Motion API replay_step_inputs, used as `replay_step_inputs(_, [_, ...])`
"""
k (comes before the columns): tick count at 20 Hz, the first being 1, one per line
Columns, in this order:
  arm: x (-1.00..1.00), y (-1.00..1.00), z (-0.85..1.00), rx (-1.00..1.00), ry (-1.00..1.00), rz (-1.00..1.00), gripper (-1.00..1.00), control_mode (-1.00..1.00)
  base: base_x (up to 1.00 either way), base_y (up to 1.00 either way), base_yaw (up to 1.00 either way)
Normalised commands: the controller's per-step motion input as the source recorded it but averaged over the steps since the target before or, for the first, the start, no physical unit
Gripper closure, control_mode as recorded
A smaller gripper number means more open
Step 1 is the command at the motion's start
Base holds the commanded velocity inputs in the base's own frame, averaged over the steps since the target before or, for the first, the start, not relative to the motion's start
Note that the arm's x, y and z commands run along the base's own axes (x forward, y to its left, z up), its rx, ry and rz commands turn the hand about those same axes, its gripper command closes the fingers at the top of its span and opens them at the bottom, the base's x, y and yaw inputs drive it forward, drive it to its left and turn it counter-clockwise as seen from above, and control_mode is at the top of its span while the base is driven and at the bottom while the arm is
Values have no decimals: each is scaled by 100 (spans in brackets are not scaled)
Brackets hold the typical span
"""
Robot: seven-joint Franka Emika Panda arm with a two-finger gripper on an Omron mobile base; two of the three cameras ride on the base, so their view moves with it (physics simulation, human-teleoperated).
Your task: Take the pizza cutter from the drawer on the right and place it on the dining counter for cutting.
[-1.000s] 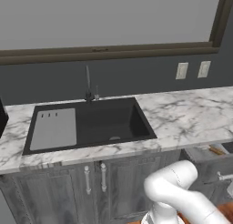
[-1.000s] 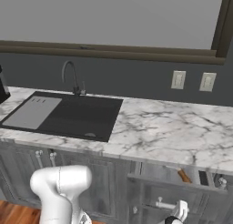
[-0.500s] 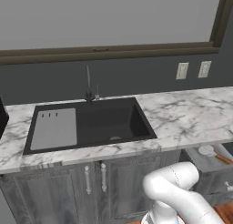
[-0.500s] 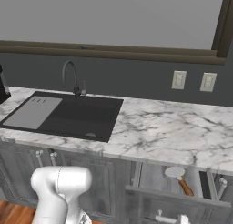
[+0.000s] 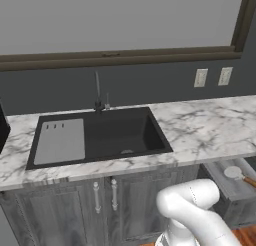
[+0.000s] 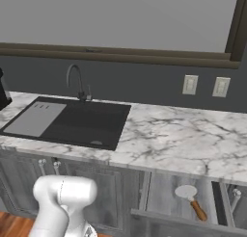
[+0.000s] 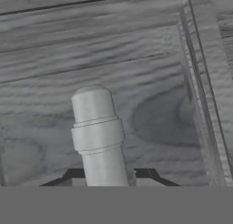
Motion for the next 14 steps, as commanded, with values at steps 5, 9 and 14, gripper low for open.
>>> replay_step_inputs(5, [-92, -50, -13, 0, 0, 0, 100, -100, 0, 0, 0])
replay_step_inputs(9, [-93, -49, -14, 0, 0, 0, 100, -100, 0, 0, 0])
replay_step_inputs(14, [-88, -46, -14, 0, 0, 0, 100, -100, 0, 0, 0])
